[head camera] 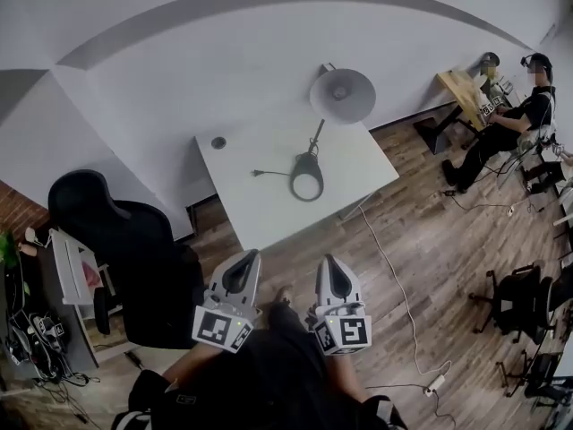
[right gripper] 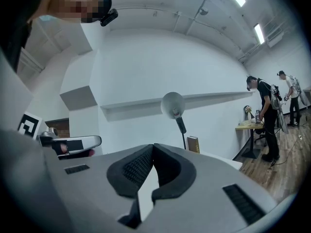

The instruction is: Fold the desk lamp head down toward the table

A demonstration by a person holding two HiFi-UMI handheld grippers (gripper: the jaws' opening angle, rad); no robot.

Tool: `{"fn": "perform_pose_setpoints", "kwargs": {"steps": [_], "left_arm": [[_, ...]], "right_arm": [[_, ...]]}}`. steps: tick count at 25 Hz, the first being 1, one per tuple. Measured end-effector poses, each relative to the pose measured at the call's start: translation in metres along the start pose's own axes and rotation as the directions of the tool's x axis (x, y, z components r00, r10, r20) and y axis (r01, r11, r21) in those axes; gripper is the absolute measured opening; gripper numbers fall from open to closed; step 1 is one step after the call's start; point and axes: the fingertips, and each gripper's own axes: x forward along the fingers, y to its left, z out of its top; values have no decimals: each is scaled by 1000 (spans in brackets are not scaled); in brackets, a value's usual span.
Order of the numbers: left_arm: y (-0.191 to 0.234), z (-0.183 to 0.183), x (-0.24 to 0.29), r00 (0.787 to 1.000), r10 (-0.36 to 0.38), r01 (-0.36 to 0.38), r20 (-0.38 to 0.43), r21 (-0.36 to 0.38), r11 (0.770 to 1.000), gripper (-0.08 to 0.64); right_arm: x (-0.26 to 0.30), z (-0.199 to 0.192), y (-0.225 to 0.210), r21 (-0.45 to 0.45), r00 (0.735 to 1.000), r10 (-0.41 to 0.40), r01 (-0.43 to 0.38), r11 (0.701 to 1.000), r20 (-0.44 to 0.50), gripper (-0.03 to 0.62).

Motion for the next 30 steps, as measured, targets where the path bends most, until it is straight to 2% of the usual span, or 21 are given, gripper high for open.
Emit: {"fn": "perform_pose_setpoints", "kwargs": {"steps": [8,16,24,30], "left_arm": [[-7,5,79,999,50,-50,12,14,999,28],[-5,10,126,995,96,-96,21,16,995,28],[11,26,167,996,65,-67,53,38,997,28],[31,38,200,998,10,-12,61,35,999,28]], "right_arm": [[49,22,-56,-10,998,67,-67,998,-2,13],[81,40,-87,-9,994,113,-113,994,7,13],[114,60,-97,-23,994,97,-96,995,45,12],[142,76,-99,-26,996,55,-53,998,66,13]]}}
